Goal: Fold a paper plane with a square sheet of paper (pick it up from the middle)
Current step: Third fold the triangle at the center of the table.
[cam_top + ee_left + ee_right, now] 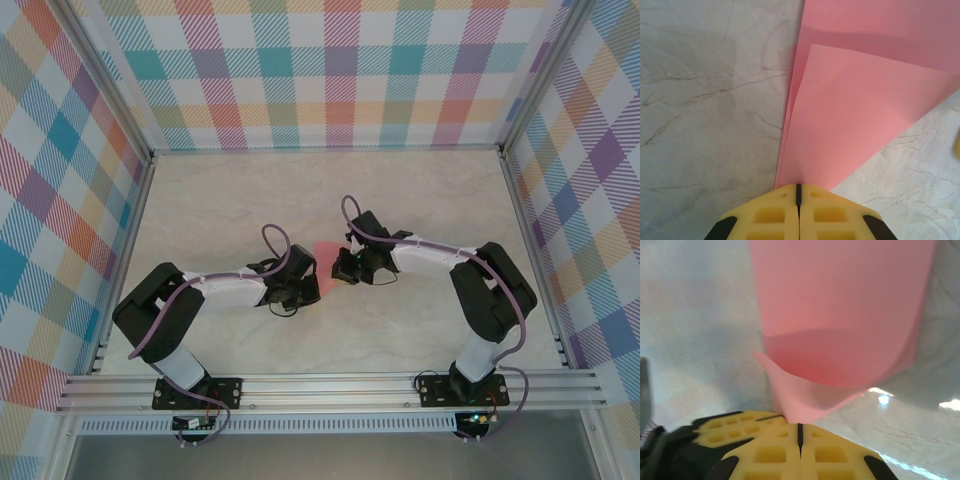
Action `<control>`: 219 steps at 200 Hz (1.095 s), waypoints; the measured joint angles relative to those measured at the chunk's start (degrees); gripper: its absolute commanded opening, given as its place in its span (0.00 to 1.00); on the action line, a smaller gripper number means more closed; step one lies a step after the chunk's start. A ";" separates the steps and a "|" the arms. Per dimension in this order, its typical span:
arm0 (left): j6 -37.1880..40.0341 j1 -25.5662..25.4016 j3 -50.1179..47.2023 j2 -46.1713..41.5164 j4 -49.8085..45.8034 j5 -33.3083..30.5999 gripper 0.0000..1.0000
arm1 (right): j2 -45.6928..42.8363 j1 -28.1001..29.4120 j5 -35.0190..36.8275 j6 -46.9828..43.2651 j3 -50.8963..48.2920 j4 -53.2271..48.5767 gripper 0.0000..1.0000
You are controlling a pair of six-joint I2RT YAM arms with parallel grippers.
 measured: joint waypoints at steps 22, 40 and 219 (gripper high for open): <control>0.13 0.00 0.00 0.00 0.00 -0.02 0.01 | 0.46 0.24 -1.29 0.00 -0.96 0.09 0.02; 0.15 0.00 0.02 0.00 -0.04 -0.02 0.00 | 1.33 0.70 -2.62 -0.20 -0.96 1.36 0.02; 0.17 -0.66 1.16 0.48 -1.49 -1.49 0.00 | 8.98 1.22 -5.81 -4.15 2.32 3.37 0.03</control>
